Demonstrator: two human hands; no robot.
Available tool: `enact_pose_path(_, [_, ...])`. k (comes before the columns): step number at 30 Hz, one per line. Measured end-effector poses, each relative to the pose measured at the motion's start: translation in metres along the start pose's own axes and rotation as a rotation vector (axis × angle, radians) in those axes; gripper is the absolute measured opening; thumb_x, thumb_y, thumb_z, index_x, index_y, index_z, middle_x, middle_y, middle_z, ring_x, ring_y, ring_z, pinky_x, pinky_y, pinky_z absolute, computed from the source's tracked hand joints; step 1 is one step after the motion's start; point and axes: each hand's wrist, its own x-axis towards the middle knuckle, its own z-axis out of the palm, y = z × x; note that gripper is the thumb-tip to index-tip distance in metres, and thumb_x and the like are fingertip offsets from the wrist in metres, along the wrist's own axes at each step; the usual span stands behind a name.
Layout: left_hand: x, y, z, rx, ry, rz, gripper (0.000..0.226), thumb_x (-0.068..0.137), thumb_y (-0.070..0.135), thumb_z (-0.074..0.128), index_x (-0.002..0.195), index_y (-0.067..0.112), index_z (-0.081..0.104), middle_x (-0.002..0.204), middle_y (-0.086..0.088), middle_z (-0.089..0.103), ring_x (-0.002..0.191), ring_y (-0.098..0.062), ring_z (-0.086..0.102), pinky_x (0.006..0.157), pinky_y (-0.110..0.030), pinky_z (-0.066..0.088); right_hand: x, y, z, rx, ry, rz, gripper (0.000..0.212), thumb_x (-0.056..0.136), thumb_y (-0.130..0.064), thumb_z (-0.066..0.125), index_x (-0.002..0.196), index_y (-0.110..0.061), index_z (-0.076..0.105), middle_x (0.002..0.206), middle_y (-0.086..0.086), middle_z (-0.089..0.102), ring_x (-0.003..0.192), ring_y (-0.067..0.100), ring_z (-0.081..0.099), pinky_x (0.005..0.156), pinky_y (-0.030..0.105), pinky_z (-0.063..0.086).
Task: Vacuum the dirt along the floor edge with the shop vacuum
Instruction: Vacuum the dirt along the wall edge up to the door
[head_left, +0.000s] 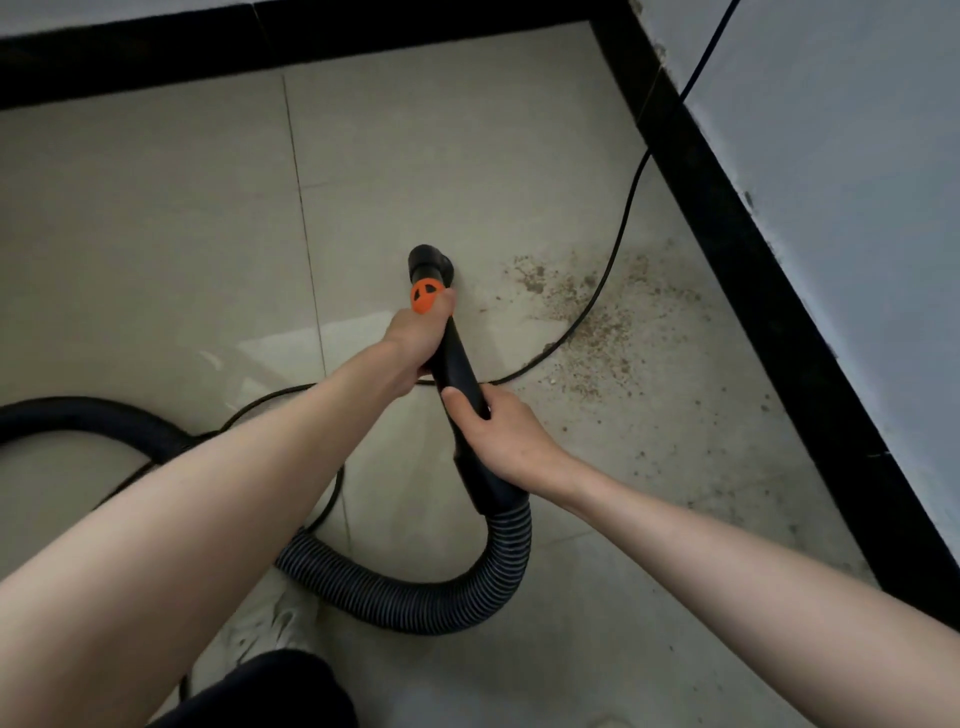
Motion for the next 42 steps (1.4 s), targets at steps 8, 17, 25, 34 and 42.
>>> enact_pose_path(8, [-0.011, -0.019, -0.002, 0.083, -0.069, 0.018, 0.030, 0.098, 0.036, 0.045, 0.087, 0.008, 0.047, 0.088, -0.008, 0.053, 0.088, -0.026, 0.055, 0.090, -0.042, 0.050, -0.017, 0.025, -0.007, -0.200, -0.005, -0.014, 0.032, 0.095, -0.054, 0.043, 0.080, -0.026, 0.046, 0.074, -0.003, 0.057, 0.067, 0.015, 0.057, 0.061, 0.031, 0.042])
enact_pose_path(17, [-0.012, -0.021, 0.022, 0.035, -0.164, 0.037, 0.026, 0.098, 0.033, 0.043, 0.084, 0.011, 0.044, 0.083, -0.006, 0.049, 0.074, -0.019, 0.052, 0.070, -0.034, 0.048, -0.026, 0.039, -0.013, -0.045, 0.030, 0.023, 0.029, 0.095, -0.052, 0.047, 0.087, -0.024, 0.052, 0.081, -0.003, 0.061, 0.079, 0.019, 0.062, 0.069, 0.032, 0.046])
enact_pose_path(25, [-0.013, -0.013, 0.051, -0.100, -0.215, 0.041, 0.030, 0.099, 0.035, 0.044, 0.099, 0.005, 0.044, 0.081, -0.005, 0.049, 0.070, -0.017, 0.051, 0.061, -0.029, 0.045, -0.028, 0.039, -0.033, -0.156, 0.208, 0.039, 0.032, 0.091, -0.057, 0.048, 0.073, -0.030, 0.049, 0.075, -0.001, 0.065, 0.077, 0.024, 0.067, 0.073, 0.040, 0.055])
enact_pose_path(34, [-0.004, -0.012, 0.056, -0.142, -0.233, 0.028, 0.037, 0.101, 0.039, 0.040, 0.109, 0.003, 0.041, 0.086, -0.005, 0.052, 0.074, -0.017, 0.054, 0.060, -0.028, 0.047, -0.017, 0.041, -0.052, -0.415, 0.202, 0.040, 0.039, 0.091, -0.062, 0.042, 0.094, -0.026, 0.054, 0.092, 0.007, 0.068, 0.090, 0.030, 0.063, 0.074, 0.037, 0.049])
enact_pose_path(42, [0.007, -0.007, 0.082, -0.085, -0.240, 0.063, 0.035, 0.101, 0.038, 0.038, 0.110, 0.004, 0.043, 0.086, -0.005, 0.051, 0.075, -0.017, 0.053, 0.061, -0.028, 0.046, -0.013, 0.054, -0.063, -0.427, 0.242, 0.072, 0.038, 0.092, -0.061, 0.041, 0.092, -0.025, 0.051, 0.084, 0.002, 0.063, 0.081, 0.026, 0.061, 0.062, 0.032, 0.040])
